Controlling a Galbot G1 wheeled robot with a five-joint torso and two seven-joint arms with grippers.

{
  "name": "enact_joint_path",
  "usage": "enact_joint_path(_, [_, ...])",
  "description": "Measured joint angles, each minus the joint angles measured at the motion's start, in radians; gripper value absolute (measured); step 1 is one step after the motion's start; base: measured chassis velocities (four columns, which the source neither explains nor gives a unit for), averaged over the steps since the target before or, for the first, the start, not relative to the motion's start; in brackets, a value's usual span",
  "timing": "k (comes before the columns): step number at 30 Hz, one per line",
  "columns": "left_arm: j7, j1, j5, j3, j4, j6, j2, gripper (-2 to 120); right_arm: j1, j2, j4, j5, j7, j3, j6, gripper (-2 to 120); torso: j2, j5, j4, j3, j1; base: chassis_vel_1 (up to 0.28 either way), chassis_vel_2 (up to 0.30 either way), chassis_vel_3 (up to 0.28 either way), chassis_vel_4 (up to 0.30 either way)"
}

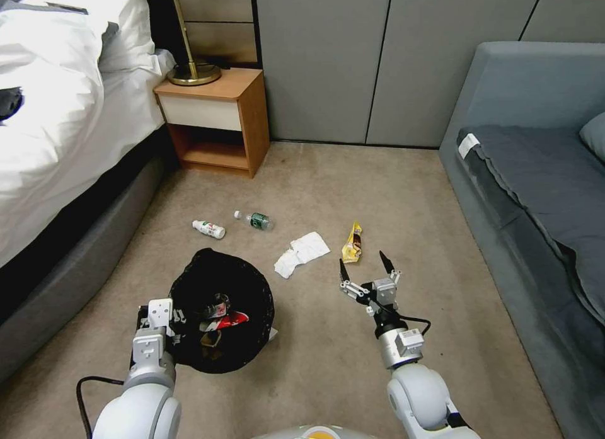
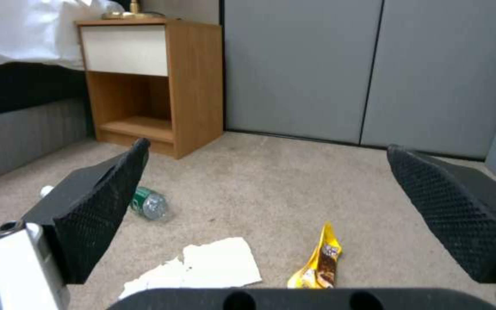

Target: Pick up the trash bin, then pick up the garbage from the floor and place it into the trash bin.

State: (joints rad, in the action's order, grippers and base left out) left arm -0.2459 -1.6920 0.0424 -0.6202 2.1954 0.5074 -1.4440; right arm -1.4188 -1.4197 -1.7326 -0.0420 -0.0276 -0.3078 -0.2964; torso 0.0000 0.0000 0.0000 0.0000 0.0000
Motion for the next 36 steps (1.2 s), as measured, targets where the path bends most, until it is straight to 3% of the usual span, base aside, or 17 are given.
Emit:
enact_joint_path(11, [0.002, -0.014, -0.001, 0.000, 0.014, -0.003, -0.001, 1, 0.010, 0.003, -0.015, 0.000, -0.002, -0.004, 0.011, 100, 0.000, 0.0000, 0.0000, 0.000, 0.000, 0.025, 0.032, 0.036, 0.029])
enact_joint_path(36, [-0.002, -0.004, 0.008, -0.010, 0.018, -0.002, 0.003, 1, 0.022, 0.011, -0.017, 0.002, 0.001, 0.006, 0.018, 100, 0.000, 0.0000, 0.0004, 0.000, 0.000, 0.111, 0.113, 0.109, 0.110])
